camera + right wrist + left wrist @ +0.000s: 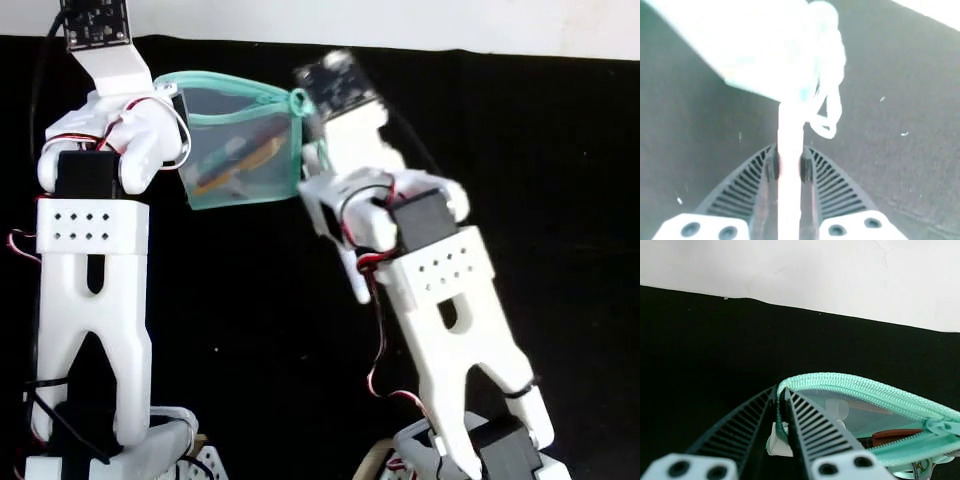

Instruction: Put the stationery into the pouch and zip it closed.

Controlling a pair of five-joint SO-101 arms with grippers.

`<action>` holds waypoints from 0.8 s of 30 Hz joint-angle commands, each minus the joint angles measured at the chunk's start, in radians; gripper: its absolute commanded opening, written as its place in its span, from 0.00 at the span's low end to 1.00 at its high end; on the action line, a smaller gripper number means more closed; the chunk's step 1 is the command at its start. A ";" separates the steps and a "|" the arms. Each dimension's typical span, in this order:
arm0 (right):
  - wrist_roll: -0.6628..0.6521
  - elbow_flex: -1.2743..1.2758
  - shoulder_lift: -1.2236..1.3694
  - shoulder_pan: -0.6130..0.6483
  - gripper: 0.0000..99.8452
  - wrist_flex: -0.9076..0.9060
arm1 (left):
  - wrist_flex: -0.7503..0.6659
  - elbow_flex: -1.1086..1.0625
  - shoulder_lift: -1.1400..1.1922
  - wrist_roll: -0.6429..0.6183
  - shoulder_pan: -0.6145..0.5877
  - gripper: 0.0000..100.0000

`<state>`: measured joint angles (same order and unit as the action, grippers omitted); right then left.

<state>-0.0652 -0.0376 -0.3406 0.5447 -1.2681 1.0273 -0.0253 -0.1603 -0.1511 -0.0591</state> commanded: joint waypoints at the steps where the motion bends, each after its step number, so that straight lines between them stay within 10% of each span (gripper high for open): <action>1: 0.133 -0.113 -0.016 -0.016 0.01 -0.004 | 0.000 -0.008 0.047 -0.008 0.005 0.01; 24: 0.157 -1.593 0.688 -0.010 0.01 -0.150 | -0.015 -0.010 0.053 -0.006 0.005 0.01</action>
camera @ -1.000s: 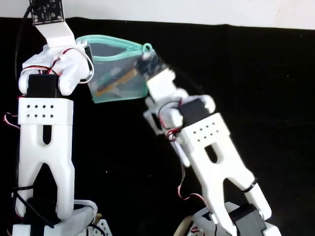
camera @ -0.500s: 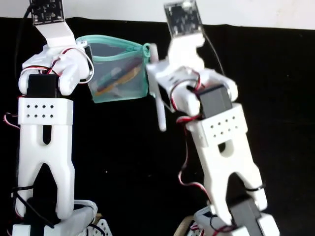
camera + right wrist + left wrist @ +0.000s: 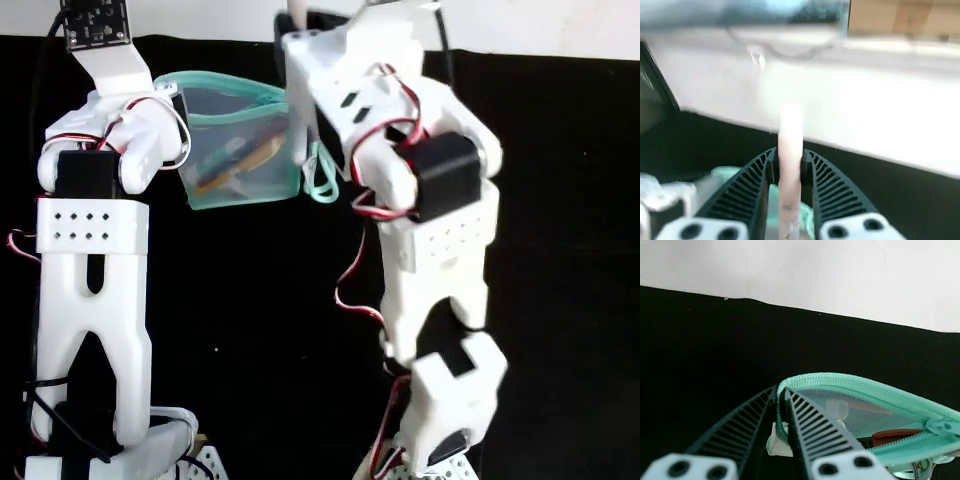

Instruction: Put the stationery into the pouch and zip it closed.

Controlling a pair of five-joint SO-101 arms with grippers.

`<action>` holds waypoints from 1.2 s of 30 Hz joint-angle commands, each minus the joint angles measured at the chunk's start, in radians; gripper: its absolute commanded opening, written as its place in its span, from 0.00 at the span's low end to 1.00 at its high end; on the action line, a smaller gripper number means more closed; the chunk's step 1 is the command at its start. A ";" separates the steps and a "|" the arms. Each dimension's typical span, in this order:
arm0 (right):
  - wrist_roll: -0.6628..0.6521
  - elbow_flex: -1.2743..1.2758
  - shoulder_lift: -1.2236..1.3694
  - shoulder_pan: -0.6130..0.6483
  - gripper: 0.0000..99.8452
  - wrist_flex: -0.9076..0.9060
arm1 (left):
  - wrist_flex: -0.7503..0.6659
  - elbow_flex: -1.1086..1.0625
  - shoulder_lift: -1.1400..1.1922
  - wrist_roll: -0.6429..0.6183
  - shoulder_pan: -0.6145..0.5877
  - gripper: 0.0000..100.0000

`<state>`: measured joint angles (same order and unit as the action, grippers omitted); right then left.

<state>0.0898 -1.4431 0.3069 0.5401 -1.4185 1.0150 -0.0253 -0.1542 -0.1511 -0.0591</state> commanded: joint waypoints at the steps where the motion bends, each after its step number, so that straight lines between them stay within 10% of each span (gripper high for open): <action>1: 0.002 -0.232 0.061 -0.004 0.01 0.005 | -0.003 -0.010 0.047 -0.006 0.005 0.01; 36: -0.173 -0.329 0.432 0.139 0.01 0.400 | -0.003 -0.010 0.048 -0.006 0.005 0.01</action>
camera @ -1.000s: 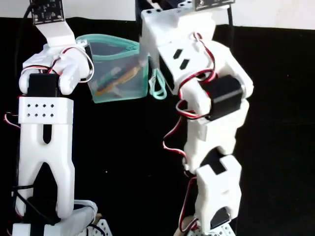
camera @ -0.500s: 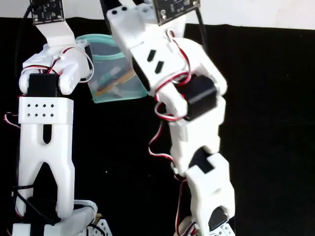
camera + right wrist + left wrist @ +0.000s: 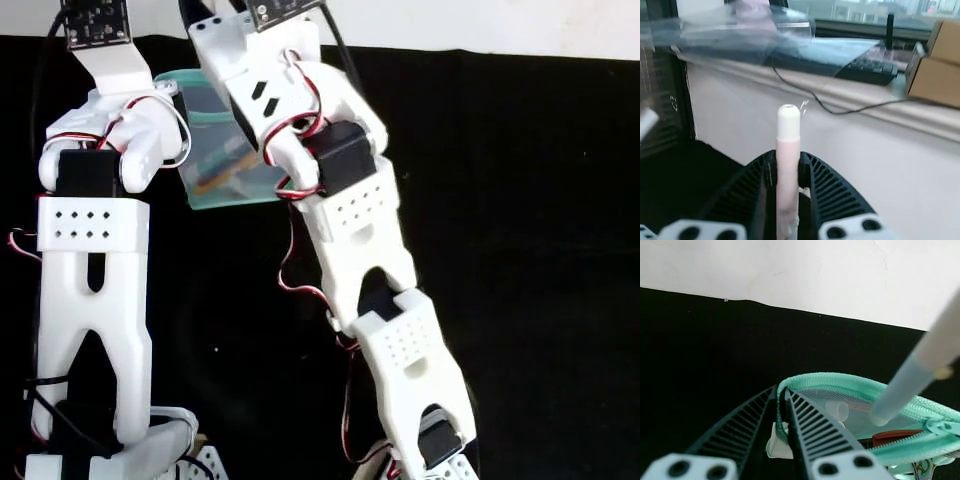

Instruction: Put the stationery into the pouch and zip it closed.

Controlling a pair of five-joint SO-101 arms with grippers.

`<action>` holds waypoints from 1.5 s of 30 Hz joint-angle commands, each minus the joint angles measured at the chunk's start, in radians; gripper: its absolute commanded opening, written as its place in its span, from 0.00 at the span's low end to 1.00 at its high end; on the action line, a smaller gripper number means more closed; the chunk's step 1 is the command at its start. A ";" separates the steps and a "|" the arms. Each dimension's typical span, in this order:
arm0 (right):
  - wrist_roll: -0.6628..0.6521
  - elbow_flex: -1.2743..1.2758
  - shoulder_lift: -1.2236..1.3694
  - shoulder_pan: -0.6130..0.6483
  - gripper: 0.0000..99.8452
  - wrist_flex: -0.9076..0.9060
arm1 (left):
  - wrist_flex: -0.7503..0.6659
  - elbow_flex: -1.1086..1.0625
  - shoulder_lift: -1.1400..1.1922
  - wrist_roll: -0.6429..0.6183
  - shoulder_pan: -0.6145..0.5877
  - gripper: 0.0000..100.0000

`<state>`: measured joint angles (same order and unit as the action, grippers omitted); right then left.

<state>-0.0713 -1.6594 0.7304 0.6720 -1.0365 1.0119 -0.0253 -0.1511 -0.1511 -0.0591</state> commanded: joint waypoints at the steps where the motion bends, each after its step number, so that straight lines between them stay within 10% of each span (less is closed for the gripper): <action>1: -0.012 -0.113 0.018 0.007 0.01 0.004 | 0.000 -0.010 0.045 -0.006 0.005 0.01; 24: 0.104 -0.113 0.099 -0.113 0.01 -0.426 | 0.000 -0.010 0.045 -0.006 0.001 0.01; 32: 0.101 -0.113 -0.008 -0.064 0.26 -0.476 | 0.000 -0.010 0.045 -0.006 0.004 0.01; 45: 0.098 -0.113 -0.246 -0.067 0.26 -0.495 | 0.000 -0.010 0.045 -0.006 0.004 0.01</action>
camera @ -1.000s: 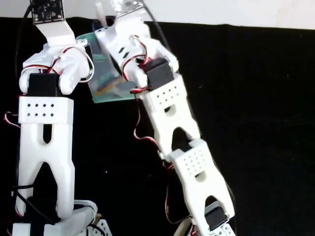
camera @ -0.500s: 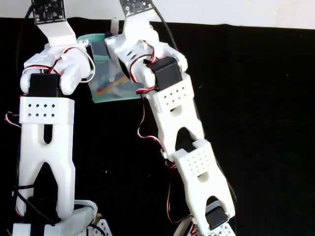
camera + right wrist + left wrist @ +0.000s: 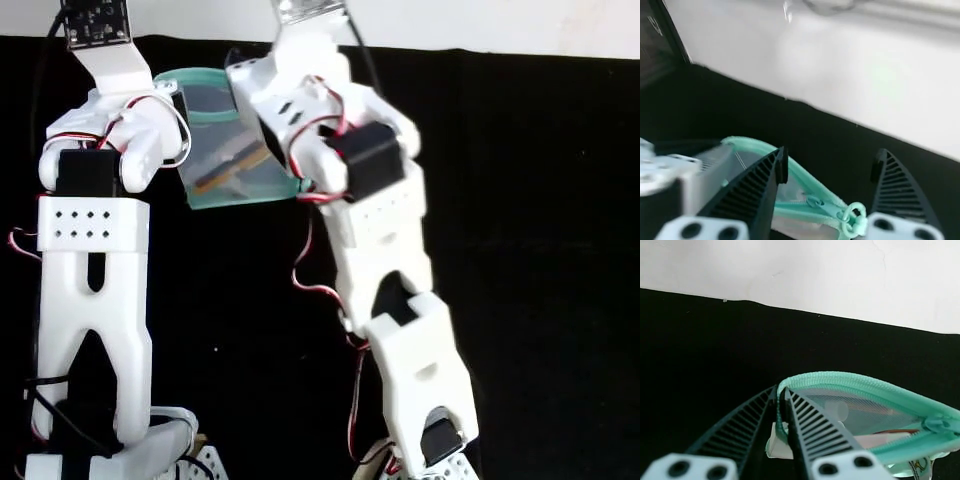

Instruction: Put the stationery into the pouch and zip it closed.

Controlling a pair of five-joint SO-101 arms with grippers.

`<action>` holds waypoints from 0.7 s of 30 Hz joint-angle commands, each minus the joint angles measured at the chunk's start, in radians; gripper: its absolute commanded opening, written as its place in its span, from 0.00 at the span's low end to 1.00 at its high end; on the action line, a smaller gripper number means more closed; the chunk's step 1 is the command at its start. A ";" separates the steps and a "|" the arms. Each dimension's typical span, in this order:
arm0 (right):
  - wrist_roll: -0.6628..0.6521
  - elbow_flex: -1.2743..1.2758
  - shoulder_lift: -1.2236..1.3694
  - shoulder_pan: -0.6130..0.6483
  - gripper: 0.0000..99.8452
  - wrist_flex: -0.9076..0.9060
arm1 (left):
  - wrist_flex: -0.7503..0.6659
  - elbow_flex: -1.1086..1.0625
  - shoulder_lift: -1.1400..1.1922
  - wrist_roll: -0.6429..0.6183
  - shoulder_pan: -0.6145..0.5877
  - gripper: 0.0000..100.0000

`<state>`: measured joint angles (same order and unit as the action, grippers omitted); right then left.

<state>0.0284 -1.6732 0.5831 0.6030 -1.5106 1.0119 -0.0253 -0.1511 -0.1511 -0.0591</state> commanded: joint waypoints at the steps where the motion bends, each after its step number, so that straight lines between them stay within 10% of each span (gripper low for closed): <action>1: -0.008 -0.099 -0.111 -0.001 0.26 -0.039 | 0.000 -0.010 0.045 -0.006 0.004 0.01; 21: -0.110 0.030 -0.136 -0.087 0.26 -0.255 | 0.000 -0.010 0.045 -0.006 0.005 0.01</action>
<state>-0.0621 -1.6579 0.5033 0.5247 -1.7545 1.0119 -0.0253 -0.1481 -0.1511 -0.0591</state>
